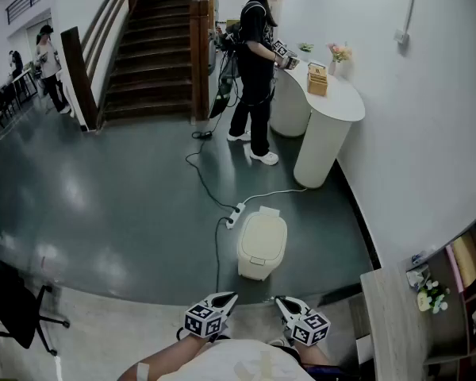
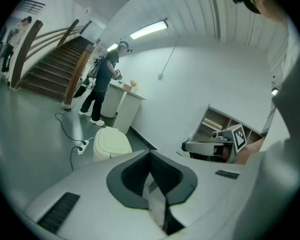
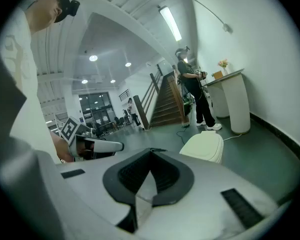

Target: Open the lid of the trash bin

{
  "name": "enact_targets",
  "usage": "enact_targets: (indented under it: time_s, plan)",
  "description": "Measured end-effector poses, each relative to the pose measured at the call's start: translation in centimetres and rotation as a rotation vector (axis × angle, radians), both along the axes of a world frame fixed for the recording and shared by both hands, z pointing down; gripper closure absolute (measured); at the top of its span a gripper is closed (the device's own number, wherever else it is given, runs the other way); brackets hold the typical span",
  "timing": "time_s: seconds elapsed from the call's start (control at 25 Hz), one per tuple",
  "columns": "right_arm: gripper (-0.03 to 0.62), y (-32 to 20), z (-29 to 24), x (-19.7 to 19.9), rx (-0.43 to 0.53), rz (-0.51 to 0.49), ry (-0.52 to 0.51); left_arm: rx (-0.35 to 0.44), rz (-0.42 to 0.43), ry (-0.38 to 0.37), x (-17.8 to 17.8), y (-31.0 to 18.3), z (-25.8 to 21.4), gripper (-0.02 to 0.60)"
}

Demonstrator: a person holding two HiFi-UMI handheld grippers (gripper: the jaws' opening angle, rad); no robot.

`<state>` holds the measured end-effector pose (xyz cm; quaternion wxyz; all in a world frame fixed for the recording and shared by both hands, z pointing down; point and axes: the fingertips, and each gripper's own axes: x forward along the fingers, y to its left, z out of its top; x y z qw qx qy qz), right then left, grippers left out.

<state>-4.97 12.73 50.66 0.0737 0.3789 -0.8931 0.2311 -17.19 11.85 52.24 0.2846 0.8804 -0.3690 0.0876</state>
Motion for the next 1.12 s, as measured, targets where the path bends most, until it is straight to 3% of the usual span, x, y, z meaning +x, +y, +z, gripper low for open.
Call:
enact_targets:
  time_s: [1.12]
  plan:
    - [0.588,2.4,0.7,-1.2,-0.029,0.064,0.044,0.008,-0.019,0.021,-3.3,2.9,-0.2,0.568]
